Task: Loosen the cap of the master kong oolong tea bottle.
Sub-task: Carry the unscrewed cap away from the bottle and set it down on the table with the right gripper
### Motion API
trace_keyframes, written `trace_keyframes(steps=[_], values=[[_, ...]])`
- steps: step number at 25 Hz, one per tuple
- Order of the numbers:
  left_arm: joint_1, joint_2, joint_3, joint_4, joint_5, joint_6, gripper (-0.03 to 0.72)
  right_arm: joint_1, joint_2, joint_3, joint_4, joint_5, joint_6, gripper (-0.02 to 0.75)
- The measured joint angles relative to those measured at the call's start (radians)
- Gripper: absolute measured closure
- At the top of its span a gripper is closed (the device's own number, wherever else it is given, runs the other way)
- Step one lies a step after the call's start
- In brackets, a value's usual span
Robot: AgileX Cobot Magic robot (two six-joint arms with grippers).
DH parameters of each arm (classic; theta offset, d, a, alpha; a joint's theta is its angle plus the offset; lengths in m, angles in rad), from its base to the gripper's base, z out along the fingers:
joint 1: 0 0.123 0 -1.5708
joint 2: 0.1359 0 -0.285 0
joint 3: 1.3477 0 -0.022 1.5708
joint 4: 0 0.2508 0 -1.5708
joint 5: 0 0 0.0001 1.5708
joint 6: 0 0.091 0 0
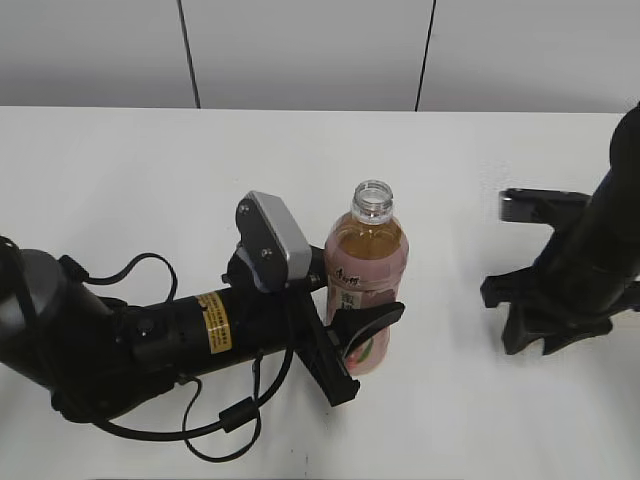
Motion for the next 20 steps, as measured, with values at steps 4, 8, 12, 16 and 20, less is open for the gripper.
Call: trace_keyframes(steps=[4,8,12,16,20], values=[[0.0,0.0,0.0,0.0,0.0,0.0,0.307,0.0,0.054,0.0,0.165,-0.043,-0.106,0.466],[0.0,0.0,0.0,0.0,0.0,0.0,0.307,0.0,0.084,0.0,0.178,-0.07,-0.121,0.467],[0.0,0.0,0.0,0.001,0.0,0.0,0.307,0.0,0.09,0.0,0.183,-0.073,-0.125,0.369],[0.0,0.0,0.0,0.001,0.0,0.0,0.307,0.0,0.09,0.0,0.183,-0.061,-0.126,0.215],[0.0,0.0,0.0,0.001,0.0,0.0,0.307,0.0,0.063,0.0,0.182,-0.046,-0.127,0.18]])
